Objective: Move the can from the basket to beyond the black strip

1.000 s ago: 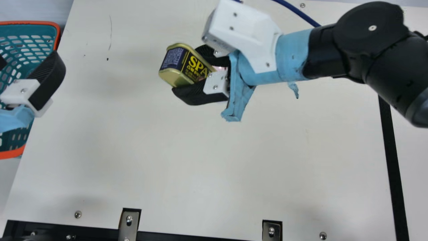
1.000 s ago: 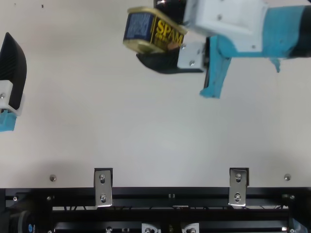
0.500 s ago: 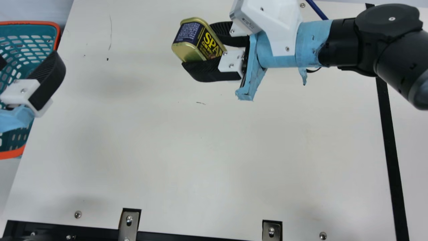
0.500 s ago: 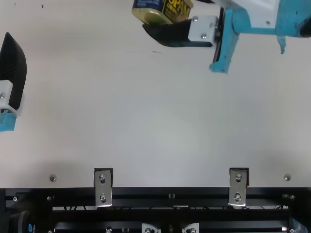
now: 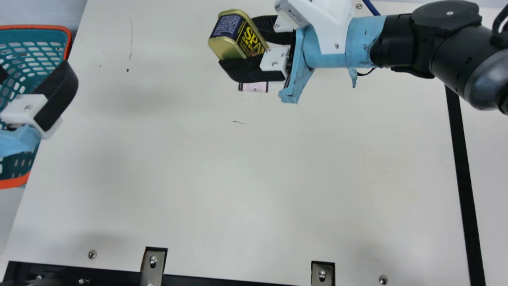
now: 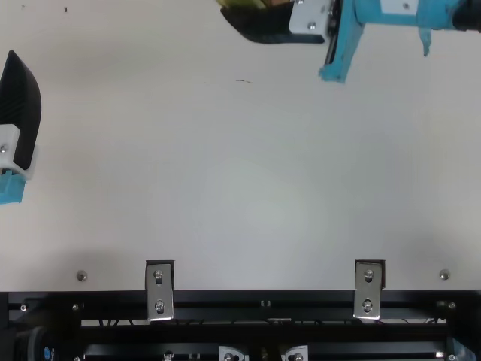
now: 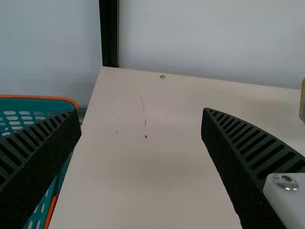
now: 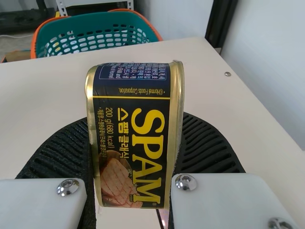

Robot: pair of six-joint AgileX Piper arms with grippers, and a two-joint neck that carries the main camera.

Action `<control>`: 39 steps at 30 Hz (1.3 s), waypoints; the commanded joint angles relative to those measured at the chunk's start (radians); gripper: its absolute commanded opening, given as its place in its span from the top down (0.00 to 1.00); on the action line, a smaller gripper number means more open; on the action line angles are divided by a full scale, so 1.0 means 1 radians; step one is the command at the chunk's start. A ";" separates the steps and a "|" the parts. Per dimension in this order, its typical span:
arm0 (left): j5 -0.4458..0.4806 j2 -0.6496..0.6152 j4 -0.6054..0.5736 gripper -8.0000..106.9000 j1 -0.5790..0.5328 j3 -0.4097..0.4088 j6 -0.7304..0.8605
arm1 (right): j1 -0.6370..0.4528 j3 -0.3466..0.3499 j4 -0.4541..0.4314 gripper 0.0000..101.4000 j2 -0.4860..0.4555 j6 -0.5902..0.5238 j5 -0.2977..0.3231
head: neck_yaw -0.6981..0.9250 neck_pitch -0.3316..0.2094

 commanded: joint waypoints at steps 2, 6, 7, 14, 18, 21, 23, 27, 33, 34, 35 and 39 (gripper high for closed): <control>0.000 0.000 0.000 0.15 0.000 0.000 0.000 | 0.000 -0.015 0.008 1.00 0.025 -0.006 -0.009 | -0.001 -0.003; 0.000 0.000 0.000 0.15 0.000 0.000 0.000 | 0.003 -0.040 0.014 1.00 0.058 -0.007 -0.022 | -0.001 -0.003; 0.000 0.000 0.000 0.15 0.000 0.000 0.000 | 0.003 -0.046 0.015 1.00 0.065 -0.006 -0.025 | -0.001 -0.003; 0.000 0.000 0.000 0.15 0.000 0.000 0.000 | 0.010 -0.071 0.023 1.00 0.086 0.007 -0.038 | -0.001 -0.003; 0.000 0.000 0.000 0.15 0.000 0.000 0.000 | 0.012 -0.066 0.025 1.00 0.066 0.016 -0.038 | -0.001 -0.003; 0.000 0.000 0.000 0.15 0.000 0.000 0.000 | 0.010 -0.055 0.031 1.00 0.041 0.015 -0.039 | -0.001 -0.003; 0.000 0.000 0.000 0.15 0.000 0.000 0.000 | 0.007 -0.044 0.036 1.00 0.022 0.017 -0.042 | -0.011 -0.003; 0.000 0.000 0.000 0.15 0.000 0.000 0.000 | -0.001 -0.017 0.035 1.00 -0.022 0.034 -0.054 | -0.058 -0.010; 0.000 0.000 0.000 0.15 0.000 0.000 0.000 | -0.025 0.029 -0.007 1.00 -0.089 0.081 -0.090 | -0.163 -0.029; 0.000 0.000 0.000 0.15 0.000 0.000 0.000 | -0.031 0.037 -0.017 1.00 -0.100 0.090 -0.097 | -0.182 -0.032; 0.000 0.000 0.000 0.15 0.000 0.000 0.000 | -0.037 0.044 -0.029 1.00 -0.111 0.101 -0.104 | -0.202 -0.036; 0.000 0.000 0.000 0.15 0.000 0.000 0.000 | -0.065 0.071 -0.077 1.00 -0.153 0.148 -0.130 | -0.285 -0.052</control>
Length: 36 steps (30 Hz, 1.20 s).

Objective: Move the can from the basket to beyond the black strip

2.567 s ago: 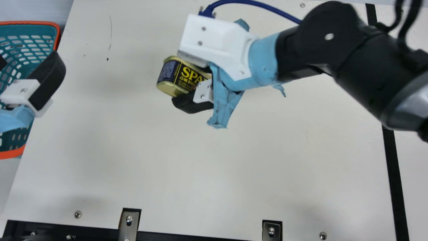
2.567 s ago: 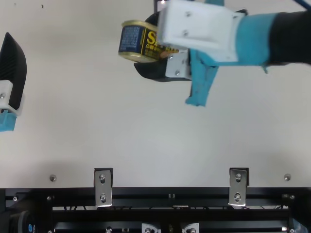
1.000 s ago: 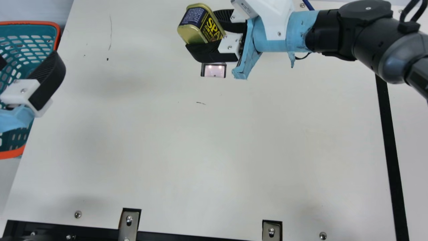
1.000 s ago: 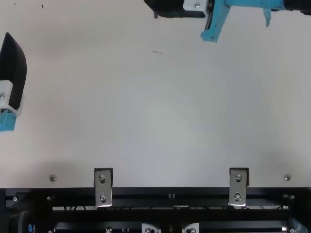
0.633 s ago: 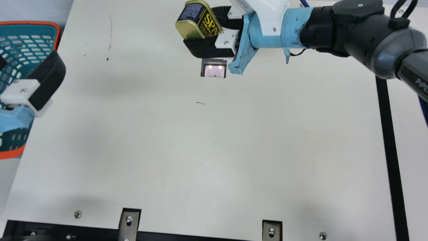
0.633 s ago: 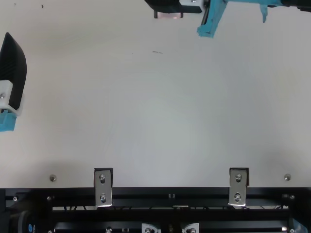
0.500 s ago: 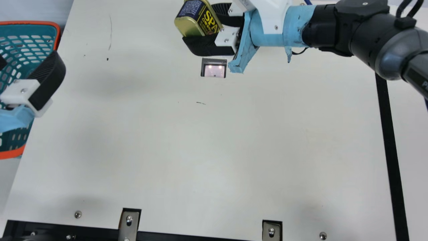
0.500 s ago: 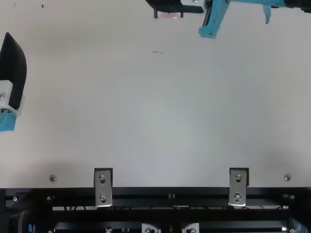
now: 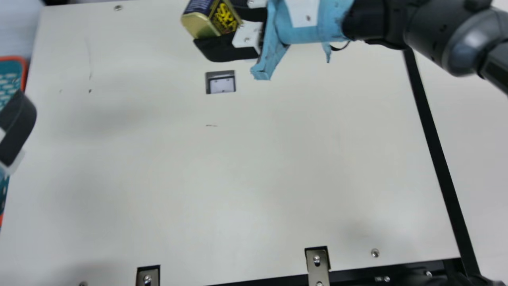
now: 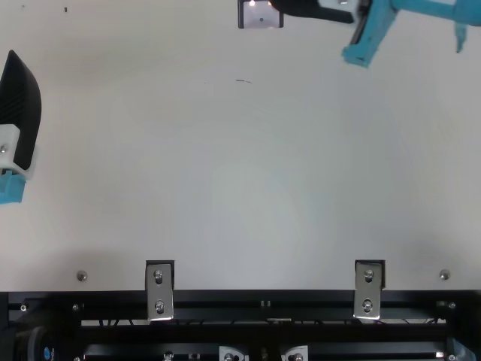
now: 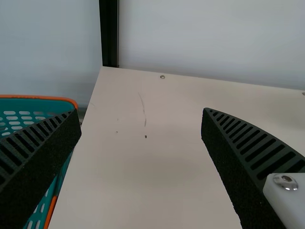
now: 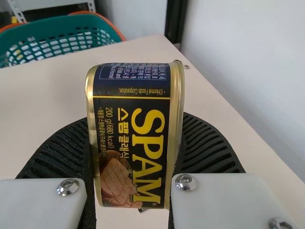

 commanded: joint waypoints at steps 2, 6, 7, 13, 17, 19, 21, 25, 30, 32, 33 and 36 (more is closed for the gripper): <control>0.000 0.000 0.000 0.15 0.000 0.000 0.000 | -0.024 0.020 -0.042 1.00 -0.033 0.038 -0.020 | -0.064 -0.037; 0.000 0.000 0.000 0.15 0.000 0.000 0.000 | -0.060 0.044 -0.087 1.00 -0.070 0.078 -0.034 | -0.134 -0.057; 0.000 0.000 0.000 0.15 0.000 0.000 0.000 | -0.068 0.050 -0.097 1.00 -0.079 0.087 -0.037 | -0.150 -0.062; 0.000 0.000 0.000 0.15 0.000 0.000 0.000 | -0.124 0.074 -0.149 1.00 -0.124 0.133 -0.038 | -0.253 -0.096; 0.000 0.000 0.000 0.15 0.000 0.000 0.000 | -0.163 0.089 -0.180 1.00 -0.152 0.153 -0.034 | -0.321 -0.121; 0.000 0.000 0.000 0.15 0.000 0.000 0.000 | -0.183 0.096 -0.197 1.00 -0.165 0.162 -0.035 | -0.349 -0.131; 0.000 0.000 0.000 0.15 0.000 0.000 0.000 | -0.204 0.103 -0.212 1.00 -0.178 0.173 -0.045 | -0.349 -0.131; 0.000 0.000 0.000 0.15 0.000 0.000 0.000 | -0.251 0.114 -0.284 1.00 -0.198 0.221 -0.063 | -0.349 -0.131; 0.000 0.000 0.000 0.15 0.000 0.000 0.000 | -0.325 0.109 -0.473 1.00 -0.215 0.328 -0.076 | -0.349 -0.131; 0.000 0.000 0.000 0.15 0.000 0.000 0.000 | -0.357 0.097 -0.558 1.00 -0.218 0.375 -0.068 | -0.349 -0.131; 0.000 0.000 0.000 0.15 0.000 0.000 0.000 | -0.374 0.089 -0.600 1.00 -0.218 0.397 -0.060 | -0.349 -0.131; 0.000 0.000 0.000 0.15 0.000 0.000 0.000 | -0.422 0.061 -0.712 1.00 -0.215 0.451 -0.031 | -0.349 -0.131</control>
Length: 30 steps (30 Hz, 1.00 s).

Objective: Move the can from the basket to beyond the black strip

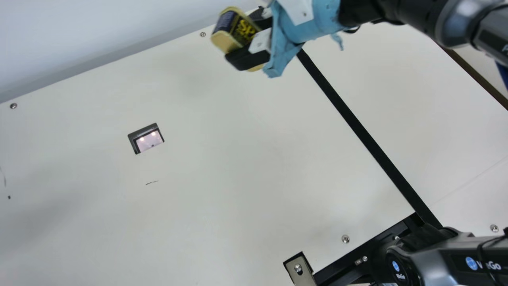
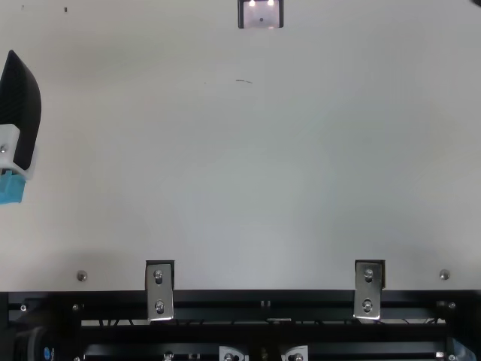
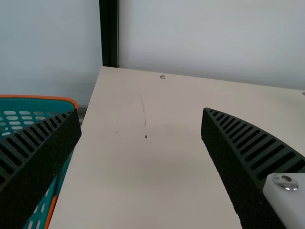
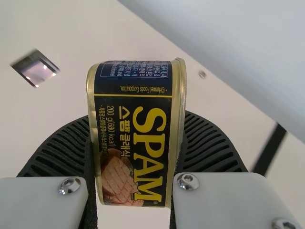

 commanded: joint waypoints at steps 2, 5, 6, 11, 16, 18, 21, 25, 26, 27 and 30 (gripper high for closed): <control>0.000 0.000 0.000 0.15 0.000 0.000 0.000 | -0.054 -0.031 -0.208 1.00 0.006 0.071 0.030 | -0.017 -0.023; 0.000 0.000 0.000 0.15 0.000 0.000 0.000 | -0.091 -0.062 -0.302 1.00 0.016 0.109 0.067 | -0.017 -0.023; 0.000 0.000 0.000 0.15 0.000 0.000 0.000 | -0.102 -0.073 -0.330 1.00 0.020 0.119 0.080 | -0.017 -0.023; 0.000 0.000 0.000 0.15 0.000 0.000 0.000 | -0.151 -0.118 -0.451 1.00 0.047 0.156 0.141 | -0.017 -0.023; 0.000 0.000 0.000 0.15 0.000 0.000 0.000 | -0.191 -0.145 -0.529 1.00 0.073 0.174 0.182 | -0.017 -0.023; 0.000 0.000 0.000 0.15 0.000 0.000 0.000 | -0.205 -0.150 -0.554 1.00 0.083 0.179 0.190 | -0.017 -0.023; 0.000 0.000 0.000 0.15 0.000 0.000 0.000 | -0.225 -0.153 -0.580 1.00 0.098 0.183 0.196 | -0.017 -0.023; 0.000 0.000 0.000 0.15 0.000 0.000 0.000 | -0.249 -0.154 -0.598 1.00 0.116 0.187 0.198 | -0.017 -0.023; 0.000 0.000 0.000 0.15 0.000 0.000 0.000 | -0.254 -0.155 -0.601 1.00 0.120 0.187 0.199 | -0.017 -0.023; 0.000 0.000 0.000 0.15 0.000 0.000 0.000 | -0.259 -0.156 -0.604 1.00 0.124 0.188 0.199 | -0.017 -0.023; 0.000 0.000 0.000 0.15 0.000 0.000 0.000 | -0.271 -0.158 -0.610 1.00 0.140 0.193 0.200 | -0.017 -0.023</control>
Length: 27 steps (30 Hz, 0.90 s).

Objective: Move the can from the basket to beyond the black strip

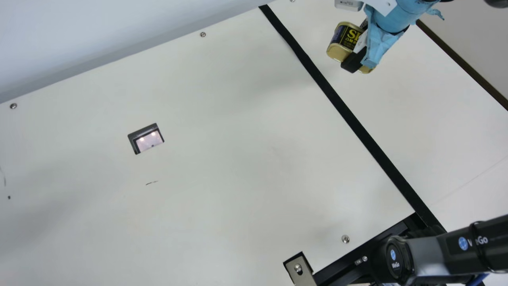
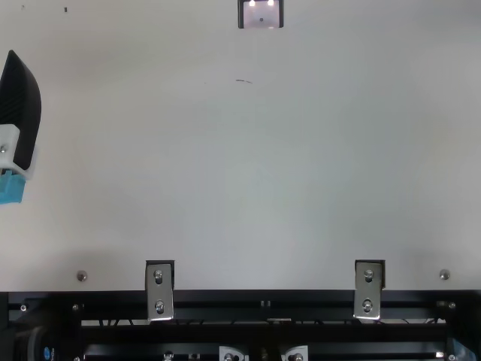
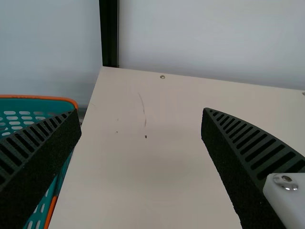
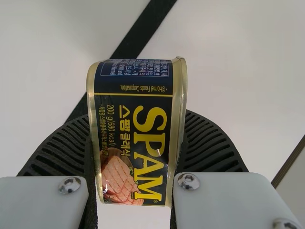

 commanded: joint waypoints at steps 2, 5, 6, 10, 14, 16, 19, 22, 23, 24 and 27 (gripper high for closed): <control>0.000 0.000 0.000 0.15 0.000 0.000 0.000 | -0.009 0.001 -0.006 1.00 0.014 0.006 -0.002 | -0.017 -0.023; 0.000 0.000 0.000 0.15 0.000 0.000 0.000 | -0.018 0.007 -0.011 1.00 0.029 0.011 -0.005 | -0.017 -0.023; 0.000 0.000 0.000 0.15 0.000 0.000 0.000 | -0.020 0.009 -0.013 1.00 0.034 0.012 -0.006 | -0.017 -0.023; 0.000 0.000 0.000 0.15 0.000 0.000 0.000 | -0.026 0.020 -0.017 1.00 0.048 0.022 -0.012 | -0.017 -0.023; 0.000 0.000 0.000 0.15 0.000 0.000 0.000 | -0.030 0.033 -0.018 1.00 0.058 0.032 -0.019 | -0.017 -0.023; 0.000 0.000 0.000 0.15 0.000 0.000 0.000 | -0.031 0.039 -0.018 1.00 0.062 0.036 -0.022 | -0.017 -0.023; 0.000 0.000 0.000 0.15 0.000 0.000 0.000 | -0.034 0.050 -0.017 1.00 0.066 0.040 -0.028 | -0.017 -0.023; 0.000 0.000 0.000 0.15 0.000 0.000 0.000 | -0.036 0.060 -0.015 1.00 0.069 0.043 -0.034 | -0.017 -0.023; 0.000 0.000 0.000 0.15 0.000 0.000 0.000 | -0.037 0.064 -0.014 1.00 0.070 0.044 -0.037 | -0.017 -0.023; 0.000 0.000 0.000 0.15 0.000 0.000 0.000 | -0.038 0.068 -0.013 1.00 0.071 0.045 -0.039 | -0.017 -0.023; 0.000 0.000 0.000 0.15 0.000 0.000 0.000 | -0.040 0.078 -0.010 1.00 0.072 0.047 -0.048 | -0.017 -0.023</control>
